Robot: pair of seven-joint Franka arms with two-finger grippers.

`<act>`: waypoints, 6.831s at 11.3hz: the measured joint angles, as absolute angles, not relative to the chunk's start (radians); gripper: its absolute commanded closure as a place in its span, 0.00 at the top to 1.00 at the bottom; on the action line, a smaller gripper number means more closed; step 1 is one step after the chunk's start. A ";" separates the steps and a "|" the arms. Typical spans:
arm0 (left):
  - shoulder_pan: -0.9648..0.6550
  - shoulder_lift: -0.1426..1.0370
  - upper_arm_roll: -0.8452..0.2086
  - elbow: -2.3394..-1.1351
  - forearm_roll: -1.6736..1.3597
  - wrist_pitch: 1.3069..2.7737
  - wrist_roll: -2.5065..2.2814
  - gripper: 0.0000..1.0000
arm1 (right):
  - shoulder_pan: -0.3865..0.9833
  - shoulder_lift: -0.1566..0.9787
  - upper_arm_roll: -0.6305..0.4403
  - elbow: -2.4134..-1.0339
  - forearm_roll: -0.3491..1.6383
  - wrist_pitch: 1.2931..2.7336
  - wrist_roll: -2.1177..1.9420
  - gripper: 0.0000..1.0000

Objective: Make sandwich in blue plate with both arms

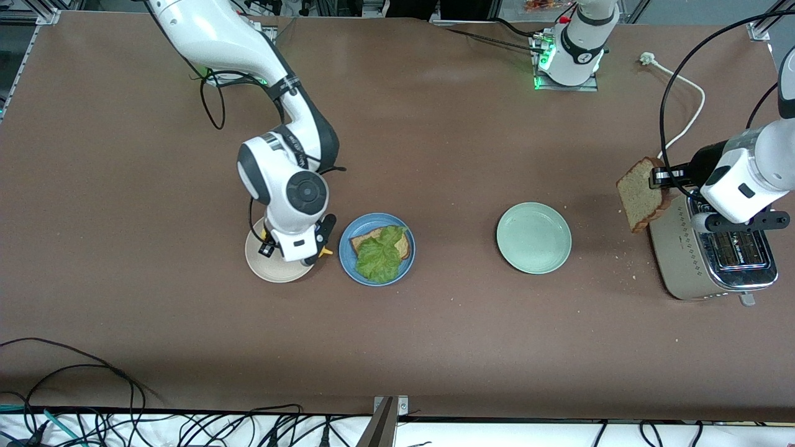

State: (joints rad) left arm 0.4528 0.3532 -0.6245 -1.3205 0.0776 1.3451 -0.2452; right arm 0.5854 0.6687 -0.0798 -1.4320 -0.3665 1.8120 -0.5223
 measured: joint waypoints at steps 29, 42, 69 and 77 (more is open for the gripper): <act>0.432 0.379 -0.628 -1.331 -0.058 1.370 -0.276 0.00 | 0.441 0.653 0.144 -1.433 -0.557 1.729 -0.331 0.00; -0.035 0.541 -0.631 -1.337 -0.085 1.892 -1.109 0.00 | -0.165 0.703 0.237 -1.413 0.231 1.752 -1.330 0.00; -0.362 0.765 -0.443 -1.556 -0.063 2.914 -1.276 0.00 | -0.342 0.906 0.169 -1.262 0.455 1.746 -1.998 1.00; -0.363 0.763 -0.441 -1.614 -0.062 2.914 -1.276 0.00 | -0.253 0.577 0.069 -1.419 0.427 1.722 -1.493 1.00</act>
State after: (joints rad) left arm -0.3628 0.7630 -0.4409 -1.6137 -0.0616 2.9140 -1.2763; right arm -0.2533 0.5768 0.0690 -1.4187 0.4266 1.7217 -1.4929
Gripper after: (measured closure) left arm 0.903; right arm 0.000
